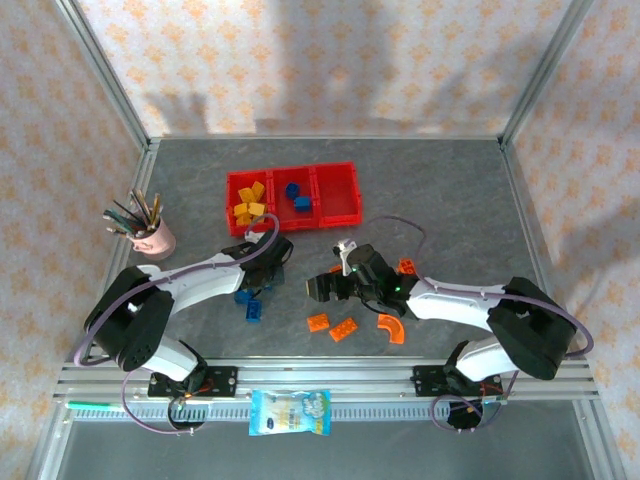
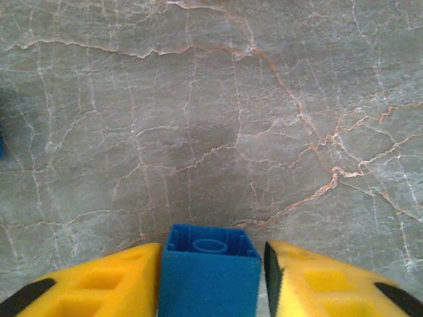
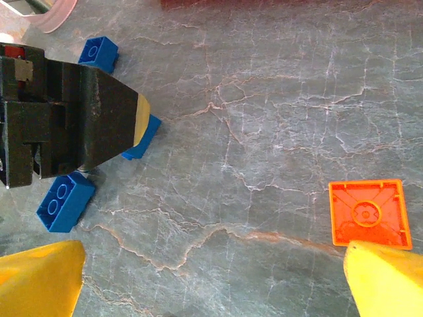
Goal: Sort the legos into containers by color
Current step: Pick up the lego from the center of the table.
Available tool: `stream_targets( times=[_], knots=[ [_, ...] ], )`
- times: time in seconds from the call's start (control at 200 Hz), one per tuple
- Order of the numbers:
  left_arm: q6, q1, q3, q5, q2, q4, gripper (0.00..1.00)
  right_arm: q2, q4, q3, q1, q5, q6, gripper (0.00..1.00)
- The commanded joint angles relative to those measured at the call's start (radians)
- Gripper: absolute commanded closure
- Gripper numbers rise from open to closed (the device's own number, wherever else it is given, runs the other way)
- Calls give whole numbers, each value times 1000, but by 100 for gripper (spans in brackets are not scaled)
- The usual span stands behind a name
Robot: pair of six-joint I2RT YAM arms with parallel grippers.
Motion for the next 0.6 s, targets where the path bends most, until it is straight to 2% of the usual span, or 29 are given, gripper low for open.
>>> stream_targets(
  times=[0.0,0.16,0.325,0.596],
  knots=[
    [-6,-6,-17,-8,5,8,58,8,17,4,3,32,2,0],
    [-3,-6,-12,-11,-10,-3,65,-2,17,7,4,44,8,0],
    [-4,-6,14,-19,-55,-31,66,-42,-6,20,-11,56,16,0],
    [40,-3,193,-97,-97,-74,65,-114,-46,41,-118,48,25,0]
  ],
)
